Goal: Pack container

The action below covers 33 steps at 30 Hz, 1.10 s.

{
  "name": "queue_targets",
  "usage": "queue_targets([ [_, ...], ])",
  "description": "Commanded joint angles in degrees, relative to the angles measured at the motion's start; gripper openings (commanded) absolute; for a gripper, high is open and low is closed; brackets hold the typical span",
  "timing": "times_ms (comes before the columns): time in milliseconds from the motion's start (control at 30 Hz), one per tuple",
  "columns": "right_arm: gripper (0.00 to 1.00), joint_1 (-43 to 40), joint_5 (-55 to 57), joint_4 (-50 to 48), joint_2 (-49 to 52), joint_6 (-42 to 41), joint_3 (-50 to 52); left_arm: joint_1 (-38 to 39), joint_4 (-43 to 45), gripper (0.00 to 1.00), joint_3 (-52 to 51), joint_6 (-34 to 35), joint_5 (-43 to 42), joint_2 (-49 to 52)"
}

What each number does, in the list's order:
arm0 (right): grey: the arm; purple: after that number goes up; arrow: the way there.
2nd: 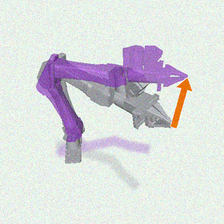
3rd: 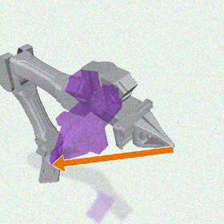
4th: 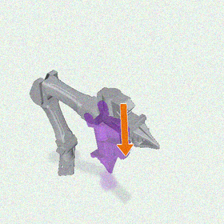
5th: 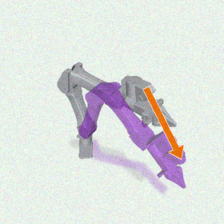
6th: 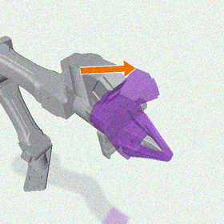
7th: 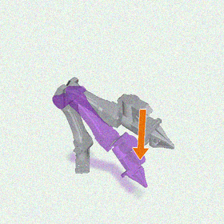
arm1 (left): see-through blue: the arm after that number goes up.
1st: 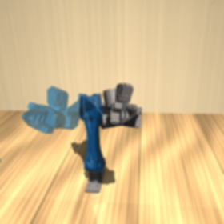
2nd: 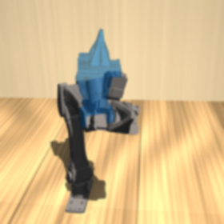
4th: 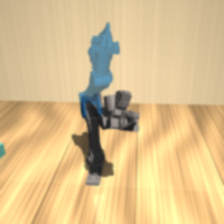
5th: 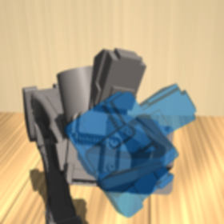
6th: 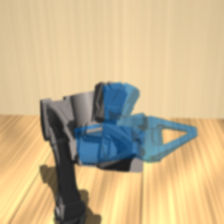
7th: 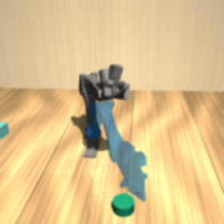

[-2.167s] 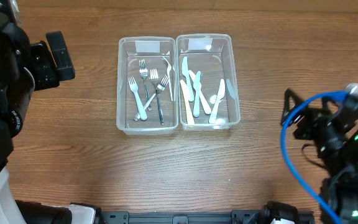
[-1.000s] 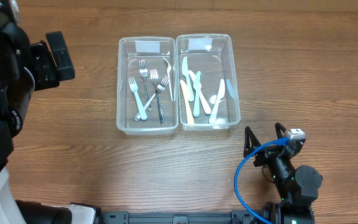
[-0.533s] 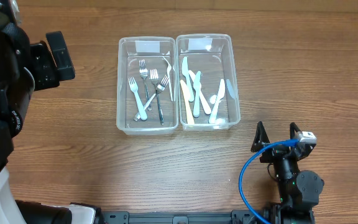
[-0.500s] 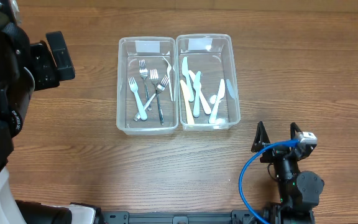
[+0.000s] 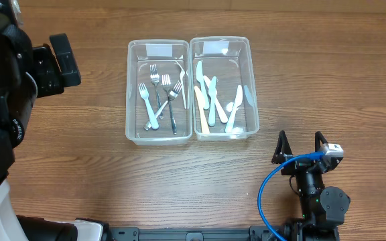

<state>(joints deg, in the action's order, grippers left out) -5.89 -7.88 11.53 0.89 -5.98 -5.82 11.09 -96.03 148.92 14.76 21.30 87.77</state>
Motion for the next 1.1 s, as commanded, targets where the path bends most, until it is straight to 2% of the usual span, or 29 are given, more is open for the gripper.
queue_targets([
  [0,1.0,0.3,0.8,-0.6,-0.7,0.0,0.7,-0.3,0.2,1.0,0.4,-0.7,0.7,0.1],
  [1067,1.0,0.3,0.8,-0.6,-0.7,0.0,0.7,-0.3,-0.8,1.0,0.4,-0.7,0.7,0.6],
])
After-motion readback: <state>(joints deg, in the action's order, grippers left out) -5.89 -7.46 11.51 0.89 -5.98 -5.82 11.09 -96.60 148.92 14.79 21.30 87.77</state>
